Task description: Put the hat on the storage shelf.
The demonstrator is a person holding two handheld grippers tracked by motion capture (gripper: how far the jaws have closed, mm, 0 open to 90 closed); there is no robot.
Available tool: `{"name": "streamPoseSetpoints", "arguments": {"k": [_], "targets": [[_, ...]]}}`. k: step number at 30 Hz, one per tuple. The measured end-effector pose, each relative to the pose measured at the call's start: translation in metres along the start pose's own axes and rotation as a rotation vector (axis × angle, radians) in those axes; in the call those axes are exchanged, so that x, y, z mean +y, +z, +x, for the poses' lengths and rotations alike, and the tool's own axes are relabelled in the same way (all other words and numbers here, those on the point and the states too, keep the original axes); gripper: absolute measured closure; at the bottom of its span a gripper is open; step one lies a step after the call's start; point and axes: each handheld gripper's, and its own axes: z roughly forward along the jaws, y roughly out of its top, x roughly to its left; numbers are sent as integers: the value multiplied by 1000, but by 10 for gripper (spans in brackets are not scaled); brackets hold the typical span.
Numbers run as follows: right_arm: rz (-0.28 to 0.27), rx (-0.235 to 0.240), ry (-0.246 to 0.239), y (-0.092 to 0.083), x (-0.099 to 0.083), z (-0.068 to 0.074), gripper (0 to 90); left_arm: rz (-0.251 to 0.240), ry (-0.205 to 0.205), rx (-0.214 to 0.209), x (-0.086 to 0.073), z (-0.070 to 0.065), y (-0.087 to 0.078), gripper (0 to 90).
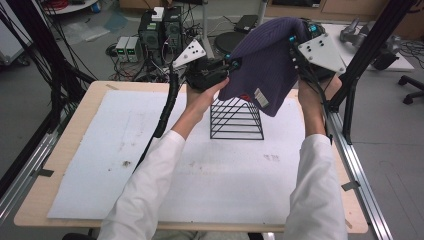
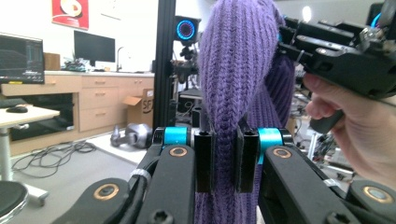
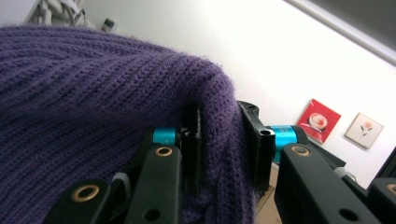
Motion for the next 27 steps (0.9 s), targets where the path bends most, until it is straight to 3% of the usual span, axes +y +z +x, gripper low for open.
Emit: {"name": "streamPoseSetpoints", "arguments": {"k": [8, 20, 27], "targets": [[44, 20, -29, 9, -8, 10, 724, 14, -34, 15, -14, 9, 0, 818], [113, 58, -85, 12, -16, 15, 716, 42, -30, -9, -34, 11, -1, 814], [162, 118, -96, 13, -20, 24, 726, 65, -20, -7, -53, 12, -9, 813]]}}
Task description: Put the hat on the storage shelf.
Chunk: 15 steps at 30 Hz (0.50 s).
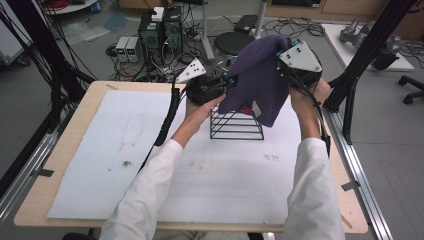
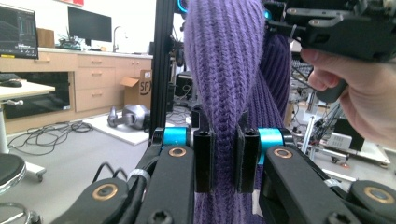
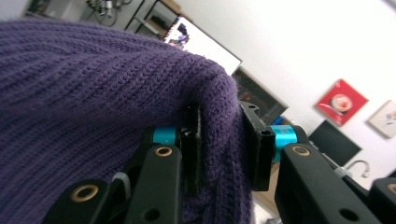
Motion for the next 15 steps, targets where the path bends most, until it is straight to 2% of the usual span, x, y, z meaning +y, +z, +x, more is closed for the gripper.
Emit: {"name": "streamPoseSetpoints", "arguments": {"k": [1, 3, 11, 15], "targets": [[7, 16, -12, 1, -1, 2, 728, 0, 1, 2, -2, 0, -1, 814], [-27, 16, -26, 0, -5, 7, 735, -1, 0, 6, -9, 2, -4, 813], [-20, 106, 31, -1, -39, 21, 734, 43, -18, 11, -37, 6, -12, 813], [-32, 136, 17, -4, -49, 25, 733, 48, -28, 22, -50, 8, -14, 813]]}}
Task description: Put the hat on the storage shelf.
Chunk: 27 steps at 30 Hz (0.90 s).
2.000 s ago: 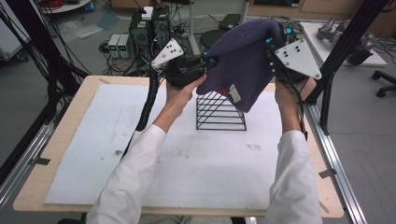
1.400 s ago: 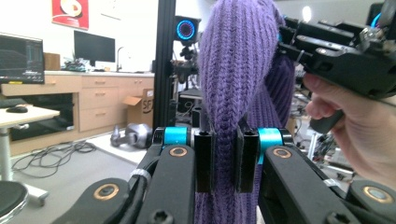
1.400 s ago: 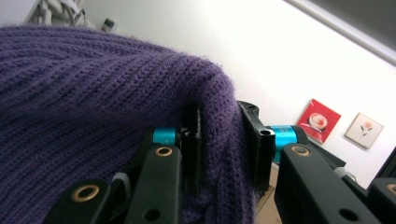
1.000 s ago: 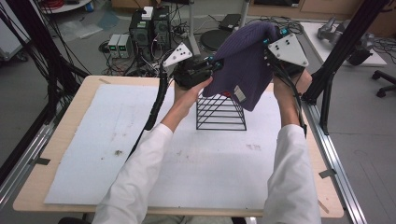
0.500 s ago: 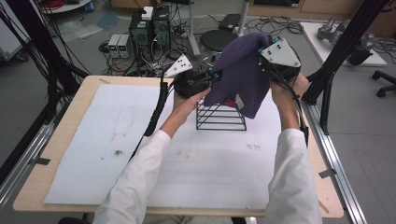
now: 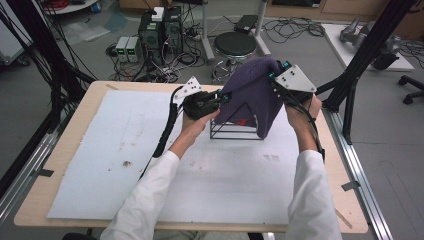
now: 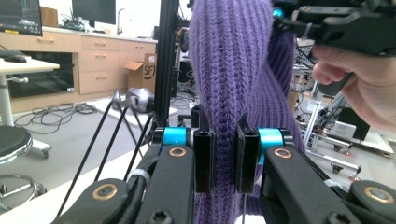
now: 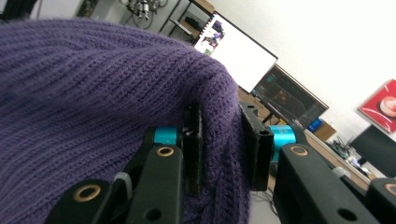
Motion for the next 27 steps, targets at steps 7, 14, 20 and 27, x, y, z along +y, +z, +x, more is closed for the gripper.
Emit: {"name": "streamPoseSetpoints", "arguments": {"k": [7, 14, 20, 27], "targets": [[-19, 50, -44, -4, -6, 11, 731, 8, -14, 32, -18, 7, -7, 813], [-11, 91, -75, -3, -9, 23, 727, 31, -19, 52, -31, 11, -15, 813], [4, 122, -128, -2, -8, 30, 721, 65, -21, 85, -42, 15, -18, 814], [43, 179, -153, 3, -11, 38, 708, 94, -43, 106, -56, 21, -21, 814]]}}
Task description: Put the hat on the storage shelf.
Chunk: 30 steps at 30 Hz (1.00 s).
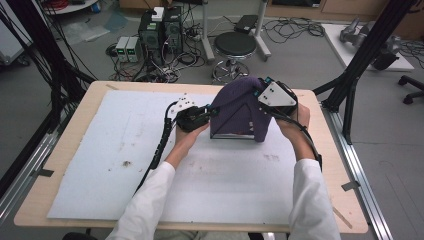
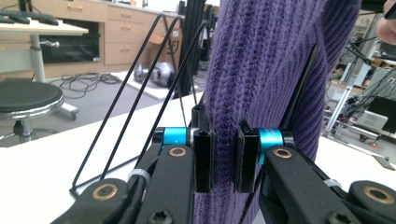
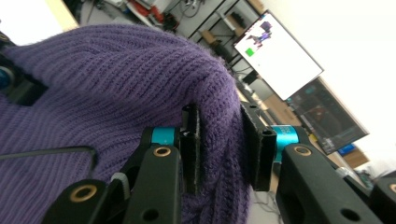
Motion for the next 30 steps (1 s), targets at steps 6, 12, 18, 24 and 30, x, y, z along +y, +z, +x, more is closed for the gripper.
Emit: {"name": "streamPoseSetpoints", "arguments": {"k": [6, 12, 18, 24, 30], "targets": [[18, 33, 6, 4, -2, 3, 703, 9, 1, 7, -5, 1, -1, 814], [23, 49, 9, 4, -2, 3, 700, 10, -5, 8, -6, 3, -1, 813], [24, 52, 47, 4, -6, 5, 694, 22, -2, 9, -8, 2, -2, 811], [17, 48, 80, 4, -8, 5, 669, 11, -47, 8, -7, 1, -1, 789], [29, 40, 136, 6, -6, 6, 633, 9, -26, 11, -6, -2, -1, 748]]}}
